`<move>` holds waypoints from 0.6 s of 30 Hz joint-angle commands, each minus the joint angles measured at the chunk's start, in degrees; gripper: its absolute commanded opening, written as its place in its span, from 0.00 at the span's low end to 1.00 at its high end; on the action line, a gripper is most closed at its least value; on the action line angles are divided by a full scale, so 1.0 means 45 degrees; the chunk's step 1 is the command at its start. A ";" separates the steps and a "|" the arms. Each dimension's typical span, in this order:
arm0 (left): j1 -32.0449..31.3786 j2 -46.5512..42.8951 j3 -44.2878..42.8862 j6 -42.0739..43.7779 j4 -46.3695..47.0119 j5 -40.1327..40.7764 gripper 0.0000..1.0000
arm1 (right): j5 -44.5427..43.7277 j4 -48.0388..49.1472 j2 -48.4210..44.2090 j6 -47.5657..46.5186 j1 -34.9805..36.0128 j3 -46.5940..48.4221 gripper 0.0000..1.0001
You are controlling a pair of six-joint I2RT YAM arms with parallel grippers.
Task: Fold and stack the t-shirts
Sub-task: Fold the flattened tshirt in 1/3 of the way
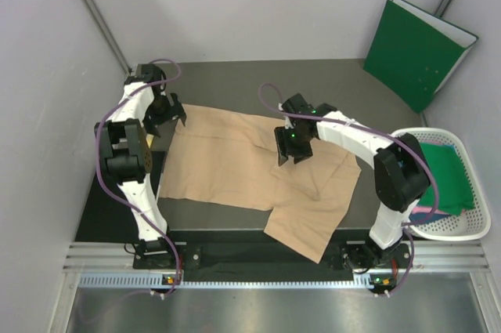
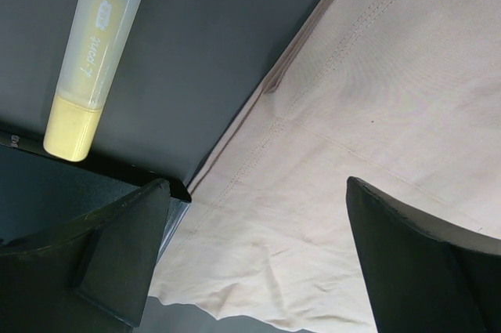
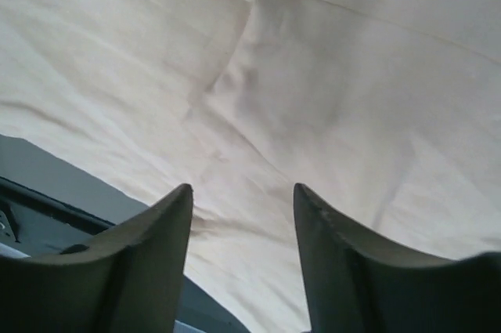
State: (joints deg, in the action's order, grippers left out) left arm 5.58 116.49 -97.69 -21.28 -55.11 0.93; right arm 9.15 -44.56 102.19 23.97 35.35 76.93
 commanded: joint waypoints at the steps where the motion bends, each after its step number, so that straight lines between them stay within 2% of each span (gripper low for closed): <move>1: 0.0067 -0.0301 -0.0342 -0.0076 0.0469 -0.0089 0.98 | -0.1367 -0.0256 -0.1574 -0.0345 -0.1036 0.0113 0.56; 5: 0.0029 -0.0066 -0.0614 -0.0057 0.0957 -0.0148 0.98 | -0.1856 0.0153 -0.1674 -0.0676 -0.3610 0.0054 0.56; 8: 0.0048 0.0285 -0.1005 -0.0037 0.1309 -0.0148 0.98 | -0.2558 0.0486 -0.1577 -0.0988 -0.4726 0.0034 0.56; 12: 0.0048 0.0929 -0.1960 -0.0173 0.1544 -0.0148 0.98 | -0.3339 0.0565 -0.1012 -0.1243 -0.5472 0.0190 0.55; 18: 0.0048 0.2160 -0.3250 -0.0525 0.1134 -0.0050 0.98 | -0.3595 0.0332 -0.0073 -0.1341 -0.5747 0.0834 0.54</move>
State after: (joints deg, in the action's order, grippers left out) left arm 5.58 123.76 -108.01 -22.15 -50.26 0.82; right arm -4.78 -43.75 99.61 19.29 9.93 77.19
